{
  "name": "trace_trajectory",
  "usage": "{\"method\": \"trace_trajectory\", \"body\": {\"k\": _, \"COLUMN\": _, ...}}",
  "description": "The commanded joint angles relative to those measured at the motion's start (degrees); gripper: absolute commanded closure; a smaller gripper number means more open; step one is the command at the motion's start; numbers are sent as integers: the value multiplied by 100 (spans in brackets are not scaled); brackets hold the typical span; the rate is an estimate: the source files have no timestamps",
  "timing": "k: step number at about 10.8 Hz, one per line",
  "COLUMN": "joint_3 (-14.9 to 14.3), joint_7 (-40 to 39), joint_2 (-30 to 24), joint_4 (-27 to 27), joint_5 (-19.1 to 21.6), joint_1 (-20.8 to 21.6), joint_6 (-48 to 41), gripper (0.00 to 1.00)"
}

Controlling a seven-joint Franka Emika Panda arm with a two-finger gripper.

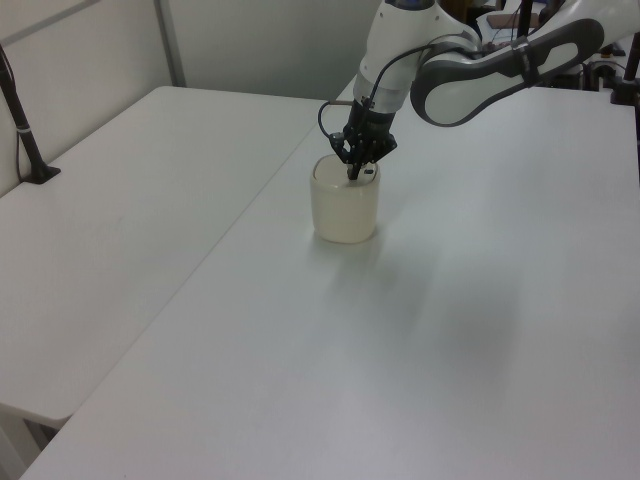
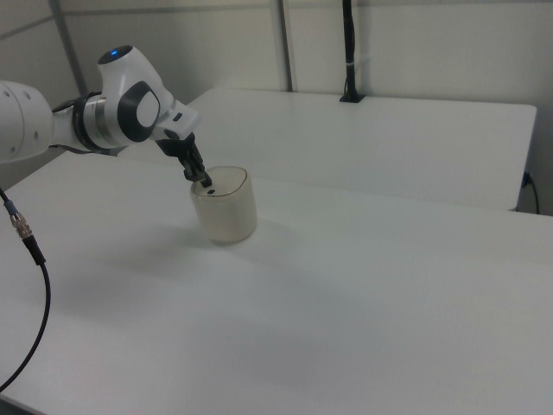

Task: Close the trash bin
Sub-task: 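Press the lid down onto the bin rim with the gripper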

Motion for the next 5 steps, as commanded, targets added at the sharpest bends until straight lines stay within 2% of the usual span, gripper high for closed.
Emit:
{"method": "trace_trajectory", "body": {"k": 1, "joint_3": 52, "joint_7": -5, "joint_2": -67, "joint_4": -392, "joint_5": -68, "joint_1": -47, "joint_6": -231, "gripper": 100}}
{"method": "trace_trajectory", "body": {"k": 5, "joint_3": 52, "joint_7": 48, "joint_2": -5, "joint_4": -339, "joint_5": -59, "joint_1": -56, "joint_6": -231, "gripper": 100}}
